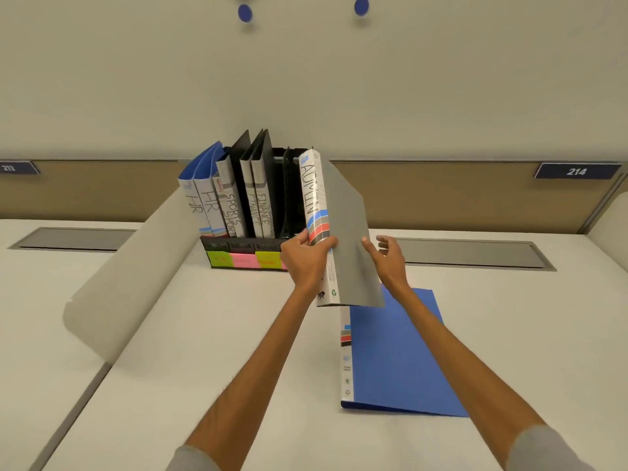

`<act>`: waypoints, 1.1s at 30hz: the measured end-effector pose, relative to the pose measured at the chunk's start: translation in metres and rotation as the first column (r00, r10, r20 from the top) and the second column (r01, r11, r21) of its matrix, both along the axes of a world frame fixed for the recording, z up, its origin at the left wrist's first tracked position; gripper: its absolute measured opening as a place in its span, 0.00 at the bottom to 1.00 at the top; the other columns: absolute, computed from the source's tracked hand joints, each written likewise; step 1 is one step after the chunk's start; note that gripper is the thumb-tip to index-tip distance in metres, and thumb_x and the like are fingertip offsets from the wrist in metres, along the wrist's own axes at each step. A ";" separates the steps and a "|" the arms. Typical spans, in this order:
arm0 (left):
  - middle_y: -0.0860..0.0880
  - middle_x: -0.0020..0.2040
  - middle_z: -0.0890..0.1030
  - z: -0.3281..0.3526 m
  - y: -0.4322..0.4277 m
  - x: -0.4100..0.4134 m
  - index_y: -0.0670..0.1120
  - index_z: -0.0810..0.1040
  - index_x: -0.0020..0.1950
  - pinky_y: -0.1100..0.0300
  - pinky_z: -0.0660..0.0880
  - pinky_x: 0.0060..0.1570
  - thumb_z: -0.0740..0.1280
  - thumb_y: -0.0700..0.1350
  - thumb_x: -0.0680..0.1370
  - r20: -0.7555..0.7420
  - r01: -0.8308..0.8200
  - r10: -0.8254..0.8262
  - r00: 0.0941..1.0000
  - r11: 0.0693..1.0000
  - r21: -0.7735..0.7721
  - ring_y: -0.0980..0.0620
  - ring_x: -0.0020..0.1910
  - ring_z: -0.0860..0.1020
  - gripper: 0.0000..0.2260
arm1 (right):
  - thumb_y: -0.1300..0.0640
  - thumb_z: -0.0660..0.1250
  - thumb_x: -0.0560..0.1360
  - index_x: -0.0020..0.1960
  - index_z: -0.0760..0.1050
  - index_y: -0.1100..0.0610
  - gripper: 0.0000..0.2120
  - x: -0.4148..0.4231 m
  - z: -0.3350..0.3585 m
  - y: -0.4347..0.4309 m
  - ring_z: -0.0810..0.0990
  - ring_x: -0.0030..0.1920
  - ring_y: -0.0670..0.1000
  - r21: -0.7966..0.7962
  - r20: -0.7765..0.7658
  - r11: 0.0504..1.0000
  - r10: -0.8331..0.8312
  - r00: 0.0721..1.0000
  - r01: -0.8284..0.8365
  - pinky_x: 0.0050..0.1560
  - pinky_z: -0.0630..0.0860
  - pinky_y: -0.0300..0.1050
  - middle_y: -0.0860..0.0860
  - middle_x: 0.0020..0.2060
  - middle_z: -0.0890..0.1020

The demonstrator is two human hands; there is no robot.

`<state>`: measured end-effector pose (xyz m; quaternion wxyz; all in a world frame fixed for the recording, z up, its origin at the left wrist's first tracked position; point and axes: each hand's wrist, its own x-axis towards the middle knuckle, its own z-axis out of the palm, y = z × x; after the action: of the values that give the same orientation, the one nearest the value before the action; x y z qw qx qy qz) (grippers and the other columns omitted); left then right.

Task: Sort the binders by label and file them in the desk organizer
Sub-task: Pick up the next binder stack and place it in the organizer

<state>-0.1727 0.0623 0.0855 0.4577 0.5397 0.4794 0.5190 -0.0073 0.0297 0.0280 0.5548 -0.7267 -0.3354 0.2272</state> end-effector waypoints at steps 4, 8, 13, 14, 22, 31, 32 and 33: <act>0.52 0.37 0.84 0.010 0.015 -0.020 0.49 0.83 0.51 0.59 0.82 0.35 0.75 0.50 0.63 -0.038 0.035 -0.029 0.999 0.987 0.158 0.53 0.34 0.83 0.17 | 0.39 0.67 0.74 0.68 0.69 0.53 0.28 -0.023 0.067 0.048 0.76 0.61 0.52 0.127 0.026 0.983 0.129 0.991 -0.131 0.58 0.76 0.47 0.52 0.62 0.76; 0.57 0.34 0.82 0.011 0.024 -0.036 0.55 0.81 0.47 0.62 0.81 0.34 0.74 0.51 0.63 -0.066 0.038 -0.020 0.998 0.958 0.285 0.54 0.33 0.81 0.13 | 0.43 0.66 0.77 0.71 0.64 0.53 0.27 -0.045 0.152 0.086 0.76 0.62 0.54 0.246 0.087 0.934 0.246 0.965 -0.260 0.55 0.80 0.58 0.56 0.63 0.73; 0.58 0.32 0.77 0.010 0.036 -0.048 0.47 0.82 0.53 0.72 0.73 0.33 0.74 0.51 0.66 -0.085 -0.032 0.072 0.994 0.916 0.401 0.57 0.31 0.76 0.18 | 0.36 0.63 0.75 0.68 0.65 0.39 0.23 -0.075 0.243 0.108 0.73 0.64 0.54 0.175 0.271 0.893 0.361 0.892 -0.415 0.48 0.82 0.59 0.56 0.65 0.72; 0.56 0.34 0.78 0.011 0.040 -0.050 0.46 0.82 0.56 0.72 0.75 0.35 0.74 0.52 0.67 -0.092 -0.036 0.082 0.992 0.908 0.418 0.58 0.32 0.77 0.20 | 0.35 0.63 0.75 0.67 0.66 0.38 0.22 -0.082 0.254 0.112 0.73 0.64 0.55 0.142 0.310 0.889 0.378 0.872 -0.435 0.46 0.82 0.58 0.55 0.65 0.72; 0.53 0.40 0.80 0.030 0.076 -0.067 0.42 0.80 0.62 0.78 0.73 0.38 0.77 0.47 0.68 -0.073 -0.089 0.145 0.987 0.861 0.501 0.61 0.32 0.77 0.24 | 0.45 0.57 0.82 0.59 0.81 0.53 0.18 -0.123 0.278 0.144 0.76 0.56 0.47 0.128 0.513 0.885 0.328 0.793 -0.449 0.51 0.75 0.44 0.51 0.62 0.79; 0.52 0.40 0.80 0.037 0.120 -0.072 0.39 0.78 0.65 0.77 0.71 0.39 0.78 0.43 0.69 -0.101 -0.070 0.147 0.984 0.839 0.539 0.59 0.34 0.77 0.26 | 0.51 0.56 0.82 0.70 0.72 0.49 0.18 -0.116 0.277 0.178 0.72 0.65 0.51 0.101 0.576 0.868 0.347 0.740 -0.486 0.66 0.72 0.54 0.53 0.65 0.73; 0.53 0.39 0.79 0.037 0.125 -0.068 0.39 0.78 0.64 0.78 0.70 0.39 0.78 0.42 0.69 -0.098 -0.066 0.141 0.985 0.840 0.539 0.59 0.34 0.76 0.25 | 0.51 0.55 0.83 0.70 0.72 0.48 0.18 -0.113 0.275 0.182 0.71 0.66 0.51 0.096 0.572 0.864 0.358 0.738 -0.494 0.67 0.71 0.54 0.53 0.65 0.73; 0.51 0.38 0.80 0.035 0.130 -0.064 0.40 0.78 0.63 0.77 0.71 0.38 0.78 0.42 0.69 -0.092 -0.061 0.132 0.987 0.839 0.541 0.59 0.33 0.76 0.24 | 0.51 0.54 0.83 0.70 0.71 0.48 0.18 -0.109 0.273 0.186 0.71 0.66 0.52 0.096 0.567 0.864 0.362 0.740 -0.495 0.67 0.71 0.55 0.52 0.64 0.73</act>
<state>-0.2367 0.1927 0.1207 0.2308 0.6527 0.3699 0.6196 -0.1161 0.2153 0.3011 0.4558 -0.5902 -0.6591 0.0975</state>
